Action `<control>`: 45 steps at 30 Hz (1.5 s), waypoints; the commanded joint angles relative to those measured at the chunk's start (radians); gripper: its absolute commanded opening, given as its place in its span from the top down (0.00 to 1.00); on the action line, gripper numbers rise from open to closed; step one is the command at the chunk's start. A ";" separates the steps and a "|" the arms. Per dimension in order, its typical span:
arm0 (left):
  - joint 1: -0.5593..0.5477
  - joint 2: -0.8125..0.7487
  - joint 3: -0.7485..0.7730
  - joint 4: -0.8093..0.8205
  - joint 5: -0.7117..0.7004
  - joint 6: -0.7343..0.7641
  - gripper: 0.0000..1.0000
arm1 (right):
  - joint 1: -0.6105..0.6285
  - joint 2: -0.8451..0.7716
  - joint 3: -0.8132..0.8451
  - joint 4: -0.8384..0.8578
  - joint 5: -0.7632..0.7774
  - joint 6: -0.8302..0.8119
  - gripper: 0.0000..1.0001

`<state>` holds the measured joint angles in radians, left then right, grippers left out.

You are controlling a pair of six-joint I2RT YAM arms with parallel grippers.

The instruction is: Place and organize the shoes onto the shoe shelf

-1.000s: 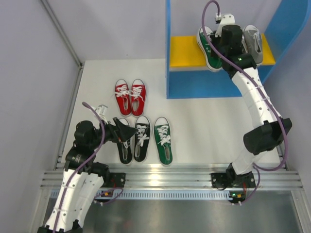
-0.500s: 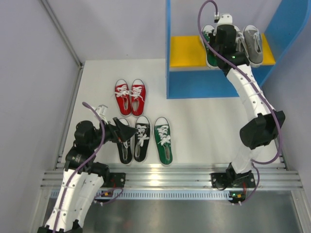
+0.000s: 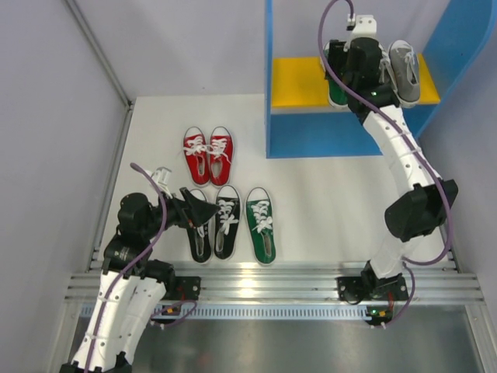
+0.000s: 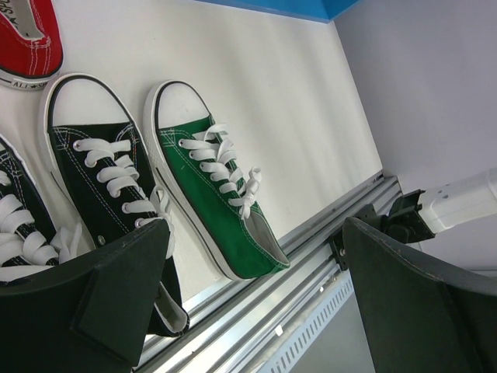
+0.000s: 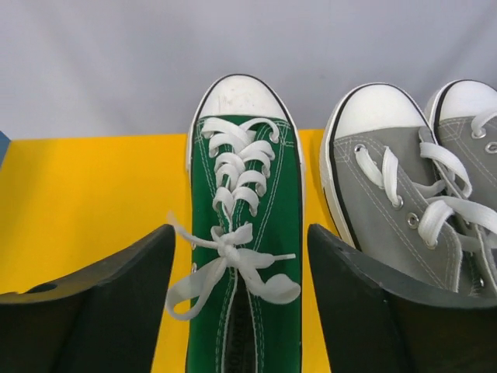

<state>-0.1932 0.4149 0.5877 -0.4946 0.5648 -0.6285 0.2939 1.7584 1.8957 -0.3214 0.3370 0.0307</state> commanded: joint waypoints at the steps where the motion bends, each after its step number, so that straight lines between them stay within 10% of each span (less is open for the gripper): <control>1: -0.003 0.001 0.035 0.004 0.010 0.015 0.01 | 0.011 -0.131 -0.038 0.125 -0.032 -0.009 0.30; 10: -0.003 -0.014 0.027 -0.005 -0.006 0.012 0.01 | 0.193 -0.551 -0.452 0.241 0.043 -0.081 0.20; 16: -0.003 -0.013 0.017 -0.007 -0.006 0.015 0.01 | 0.670 -0.761 -0.909 0.347 0.360 -0.042 0.21; 28: -0.003 -0.019 0.000 -0.009 -0.016 0.013 0.01 | 1.050 -0.498 -1.212 0.518 0.586 0.399 0.23; 45: -0.003 -0.002 -0.002 -0.019 -0.016 0.029 0.01 | 1.139 -0.287 -1.227 0.524 0.591 0.750 0.25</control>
<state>-0.1928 0.4068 0.5869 -0.5278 0.5522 -0.6174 1.4071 1.4456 0.6403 0.1917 0.8715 0.6827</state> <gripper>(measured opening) 0.987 0.749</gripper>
